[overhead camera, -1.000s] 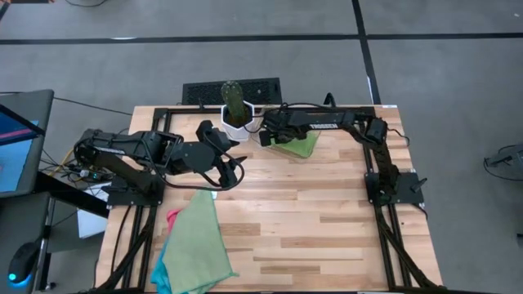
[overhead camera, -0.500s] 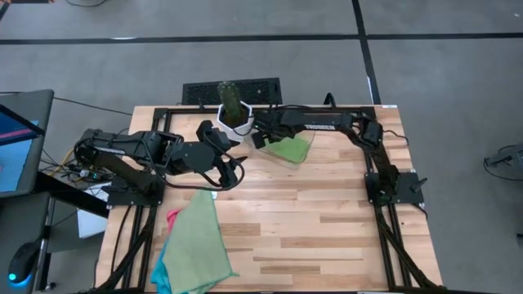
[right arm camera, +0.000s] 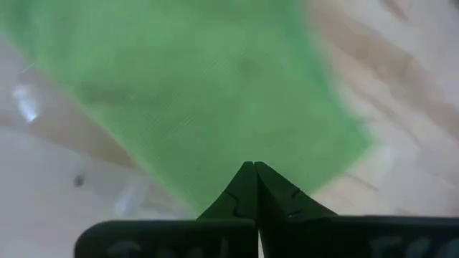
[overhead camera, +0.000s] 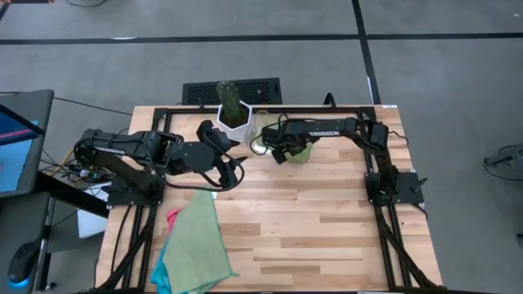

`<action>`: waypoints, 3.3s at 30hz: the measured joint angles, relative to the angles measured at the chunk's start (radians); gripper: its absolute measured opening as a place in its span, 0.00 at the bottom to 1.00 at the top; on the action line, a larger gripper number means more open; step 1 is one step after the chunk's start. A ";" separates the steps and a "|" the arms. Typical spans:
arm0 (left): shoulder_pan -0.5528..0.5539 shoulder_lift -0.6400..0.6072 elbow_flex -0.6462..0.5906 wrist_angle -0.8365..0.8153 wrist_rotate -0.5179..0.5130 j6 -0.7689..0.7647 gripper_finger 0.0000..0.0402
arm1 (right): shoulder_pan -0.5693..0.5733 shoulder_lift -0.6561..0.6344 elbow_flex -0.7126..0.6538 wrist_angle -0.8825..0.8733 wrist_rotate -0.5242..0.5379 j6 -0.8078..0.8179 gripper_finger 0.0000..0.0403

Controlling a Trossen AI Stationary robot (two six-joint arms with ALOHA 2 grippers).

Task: Fold microfiber towels
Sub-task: Put the folded green towel into the transparent bin, then fold the light green towel

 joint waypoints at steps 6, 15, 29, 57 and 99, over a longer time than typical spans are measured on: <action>0.006 0.000 0.000 0.003 -0.001 0.010 0.54 | -0.011 0.002 -0.014 0.029 0.023 -0.027 0.04; 0.009 0.000 0.000 0.022 -0.002 0.010 0.54 | -0.020 -0.141 0.001 0.004 0.092 -0.053 0.05; -0.064 -0.050 0.034 -0.353 0.249 -0.198 0.54 | 0.152 -0.567 0.003 -0.310 0.232 -0.016 0.11; -0.636 0.426 -0.337 0.154 0.454 -0.693 0.54 | 0.902 -0.257 -0.429 1.327 0.040 -0.670 0.54; -0.604 0.683 -0.177 0.145 0.318 -0.523 0.54 | 1.054 -0.242 -0.158 0.597 0.247 -0.353 0.55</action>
